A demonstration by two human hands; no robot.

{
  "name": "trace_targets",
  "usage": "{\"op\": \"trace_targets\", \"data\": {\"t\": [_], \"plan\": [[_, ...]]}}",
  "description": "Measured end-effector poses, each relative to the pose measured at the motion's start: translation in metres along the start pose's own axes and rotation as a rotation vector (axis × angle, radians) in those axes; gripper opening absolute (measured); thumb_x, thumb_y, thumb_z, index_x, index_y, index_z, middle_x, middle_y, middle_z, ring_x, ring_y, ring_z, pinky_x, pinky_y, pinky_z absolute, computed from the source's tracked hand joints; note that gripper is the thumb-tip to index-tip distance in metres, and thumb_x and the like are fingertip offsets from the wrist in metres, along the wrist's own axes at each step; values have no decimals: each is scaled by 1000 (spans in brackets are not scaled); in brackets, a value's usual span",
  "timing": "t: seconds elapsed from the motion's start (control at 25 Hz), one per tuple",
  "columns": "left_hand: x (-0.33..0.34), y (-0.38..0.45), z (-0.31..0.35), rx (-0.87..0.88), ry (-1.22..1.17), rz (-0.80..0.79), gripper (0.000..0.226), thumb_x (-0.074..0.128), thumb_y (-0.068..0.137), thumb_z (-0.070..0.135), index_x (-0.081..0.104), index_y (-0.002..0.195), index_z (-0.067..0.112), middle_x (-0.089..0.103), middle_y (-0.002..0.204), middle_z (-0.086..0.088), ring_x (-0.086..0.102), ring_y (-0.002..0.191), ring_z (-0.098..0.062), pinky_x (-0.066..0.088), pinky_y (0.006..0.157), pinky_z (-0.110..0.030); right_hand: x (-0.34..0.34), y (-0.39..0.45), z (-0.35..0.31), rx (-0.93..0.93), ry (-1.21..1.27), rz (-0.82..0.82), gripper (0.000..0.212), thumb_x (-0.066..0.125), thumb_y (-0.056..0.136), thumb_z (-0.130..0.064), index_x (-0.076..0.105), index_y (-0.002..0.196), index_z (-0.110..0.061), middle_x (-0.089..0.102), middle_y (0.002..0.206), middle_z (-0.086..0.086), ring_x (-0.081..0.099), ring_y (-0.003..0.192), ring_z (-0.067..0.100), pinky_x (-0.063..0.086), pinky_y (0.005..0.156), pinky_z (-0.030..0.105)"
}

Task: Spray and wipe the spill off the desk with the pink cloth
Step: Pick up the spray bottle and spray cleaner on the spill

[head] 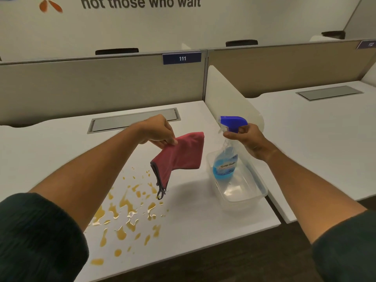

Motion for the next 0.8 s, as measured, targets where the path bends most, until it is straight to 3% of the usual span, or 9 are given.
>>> {"op": "trace_targets", "data": {"t": [0.12, 0.36, 0.52, 0.68, 0.8], "plan": [[-1, 3, -3, -13, 0, -19, 4, 77, 77, 3, 74, 78, 5, 72, 70, -6, 70, 63, -15, 61, 66, -28, 3, 11, -5, -22, 44, -14, 31, 77, 81, -14, 56, 101, -26, 62, 94, 2, 59, 90, 20, 52, 86, 34], [-5, 8, -9, -30, -15, -25, 3, 77, 78, 4, 74, 79, 5, 73, 71, -6, 70, 62, -14, 59, 60, -24, 16, 26, 0, 8, 125, -84, 37, 76, 80, -8, 59, 108, -22, 67, 116, 13, 61, 114, 33, 52, 96, 46], [-8, 9, -12, -38, -33, -22, 4, 77, 78, 3, 74, 80, 4, 73, 75, -9, 71, 65, -16, 60, 62, -26, 13, 32, 1, 3, 150, -61, 44, 77, 80, -13, 57, 118, -20, 66, 120, 13, 59, 116, 33, 53, 93, 45], [-14, 7, -13, -44, -40, -15, 4, 77, 78, 3, 74, 81, 4, 73, 75, -8, 71, 64, -15, 60, 63, -26, 12, 32, -1, -4, 174, -29, 33, 76, 82, -14, 58, 107, -25, 69, 107, 2, 62, 108, 29, 54, 93, 44], [-23, 1, -13, -40, -56, -7, 4, 76, 78, 2, 73, 79, 4, 72, 73, -8, 70, 60, -13, 59, 59, -24, 10, 28, -12, -34, 183, -27, 33, 76, 82, -14, 58, 107, -24, 70, 104, -1, 65, 103, 25, 57, 85, 36]]}}
Point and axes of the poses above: each hand's wrist, its own y-axis towards the middle knuckle, its own x-axis out of the palm, z = x × y, the point moved 10 cm from there along y, towards the middle knuckle
